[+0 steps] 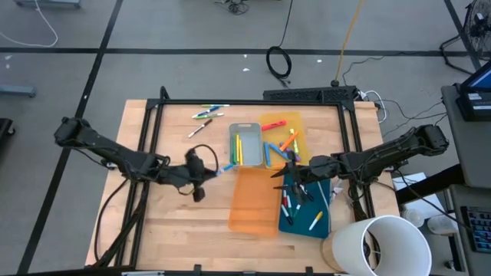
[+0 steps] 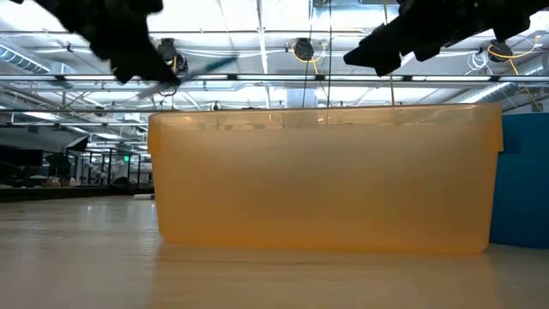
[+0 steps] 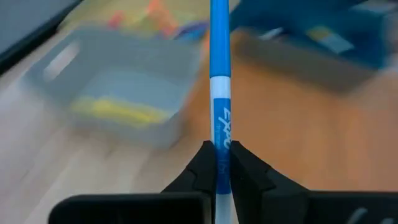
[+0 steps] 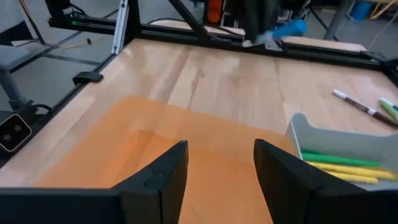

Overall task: Pick & Place Markers
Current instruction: Put the light blue marker pen into the orange bin, then put the brown marker pen into the orange bin

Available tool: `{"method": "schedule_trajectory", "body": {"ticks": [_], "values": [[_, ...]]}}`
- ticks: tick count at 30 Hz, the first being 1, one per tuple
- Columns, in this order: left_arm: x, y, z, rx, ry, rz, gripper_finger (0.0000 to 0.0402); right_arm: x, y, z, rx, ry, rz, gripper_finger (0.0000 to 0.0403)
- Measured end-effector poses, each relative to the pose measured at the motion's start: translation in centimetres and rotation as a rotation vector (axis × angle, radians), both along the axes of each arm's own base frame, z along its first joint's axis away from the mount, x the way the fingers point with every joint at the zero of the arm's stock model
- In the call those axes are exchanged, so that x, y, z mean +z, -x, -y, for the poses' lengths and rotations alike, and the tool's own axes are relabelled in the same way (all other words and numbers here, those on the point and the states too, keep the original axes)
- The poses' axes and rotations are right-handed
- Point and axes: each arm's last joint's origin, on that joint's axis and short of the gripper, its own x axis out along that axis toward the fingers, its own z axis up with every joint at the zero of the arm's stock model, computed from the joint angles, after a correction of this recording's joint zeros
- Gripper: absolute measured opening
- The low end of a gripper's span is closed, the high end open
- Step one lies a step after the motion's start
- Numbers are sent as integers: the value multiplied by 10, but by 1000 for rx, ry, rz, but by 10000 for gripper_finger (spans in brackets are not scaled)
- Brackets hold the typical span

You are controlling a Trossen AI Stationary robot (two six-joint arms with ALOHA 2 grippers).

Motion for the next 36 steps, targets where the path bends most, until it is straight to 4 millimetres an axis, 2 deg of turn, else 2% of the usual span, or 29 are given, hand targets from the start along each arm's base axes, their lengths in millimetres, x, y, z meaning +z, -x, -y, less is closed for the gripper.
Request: {"method": "schedule_trajectory", "body": {"ticks": [6,10,17,20,25,31,36], "values": [[1,-25,26,-398,-92,145,24,2,-1,0,8,18,29,171],[-12,-42,36,-554,-133,187,27,3,-1,0,11,23,33,171],[-28,-76,30,-645,-77,351,24,3,-1,0,16,38,39,171],[-35,-89,26,-677,-27,342,27,3,-1,0,18,43,41,171],[-52,-108,19,-625,1,283,31,5,-2,0,20,47,60,171],[-55,-113,13,-579,51,272,69,3,-1,0,20,46,63,171],[-55,-113,13,-578,53,271,108,-6,3,1,23,53,96,171]]}}
